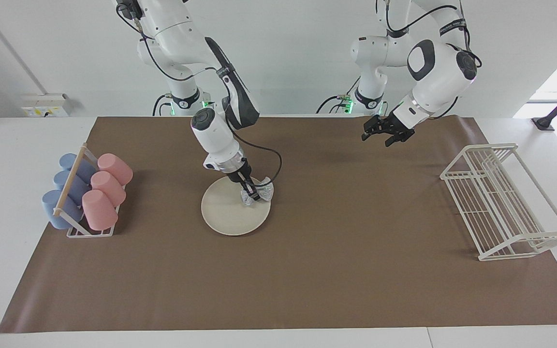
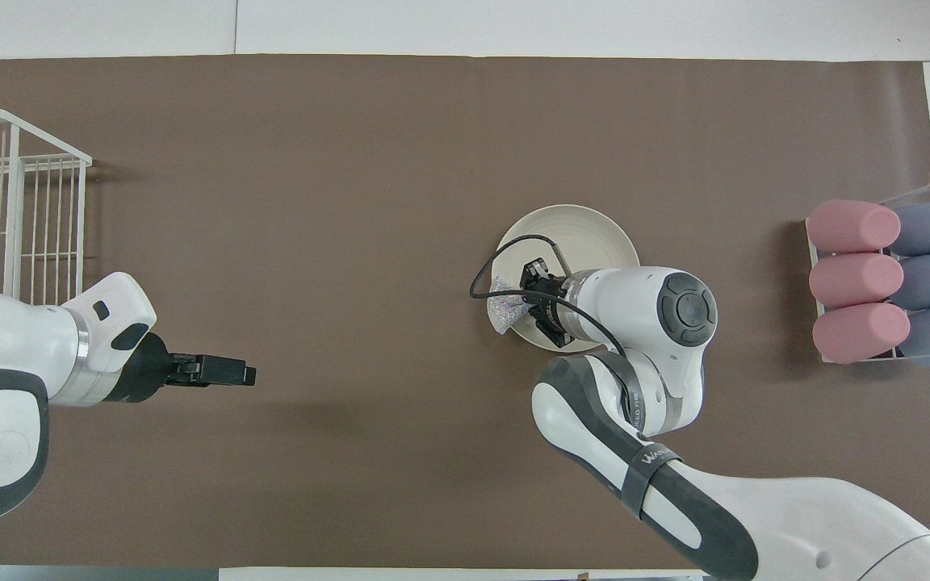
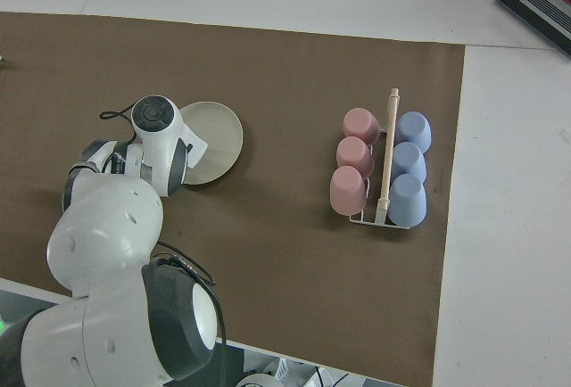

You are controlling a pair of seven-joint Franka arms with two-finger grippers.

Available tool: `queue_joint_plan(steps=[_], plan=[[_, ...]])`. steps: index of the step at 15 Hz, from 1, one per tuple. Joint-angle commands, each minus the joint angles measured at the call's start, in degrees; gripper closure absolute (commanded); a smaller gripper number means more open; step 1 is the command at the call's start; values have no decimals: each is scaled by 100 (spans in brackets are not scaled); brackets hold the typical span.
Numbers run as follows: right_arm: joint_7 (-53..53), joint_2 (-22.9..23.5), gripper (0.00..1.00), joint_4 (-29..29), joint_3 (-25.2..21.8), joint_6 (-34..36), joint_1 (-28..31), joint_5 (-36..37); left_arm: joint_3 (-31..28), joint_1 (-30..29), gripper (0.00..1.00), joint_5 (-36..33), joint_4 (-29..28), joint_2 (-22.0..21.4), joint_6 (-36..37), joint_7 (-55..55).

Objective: Wipe plate with sponge
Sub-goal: 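Scrub the plate surface with the brush in the right gripper, then lift the brush off the plate toward the left gripper with the right gripper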

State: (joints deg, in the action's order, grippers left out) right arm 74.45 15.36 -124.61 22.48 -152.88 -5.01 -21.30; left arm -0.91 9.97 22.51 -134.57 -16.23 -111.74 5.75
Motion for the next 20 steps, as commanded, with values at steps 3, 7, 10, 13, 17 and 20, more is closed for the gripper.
queue_joint_plan(steps=[3,7,10,13,17,20], plan=[[683,-831,100,770,-25,1881,35,55,12,-171,0,50,80,50,29,-399],[1571,-1403,100,1682,2,3549,9,747,-6,-171,0,2043,97,50,38,-408],[1975,-1544,100,2694,63,5080,0,1232,12,-92,0,3379,97,33,21,-399],[2624,-1615,100,3109,63,5838,-359,1715,30,-13,0,4645,80,-3,30,-399],[3391,-1668,100,3074,98,5822,-747,1787,38,171,0,5894,89,-29,56,-495],[3655,-1711,100,3013,98,5725,-958,1787,47,627,0,6134,36,-99,38,-926]])
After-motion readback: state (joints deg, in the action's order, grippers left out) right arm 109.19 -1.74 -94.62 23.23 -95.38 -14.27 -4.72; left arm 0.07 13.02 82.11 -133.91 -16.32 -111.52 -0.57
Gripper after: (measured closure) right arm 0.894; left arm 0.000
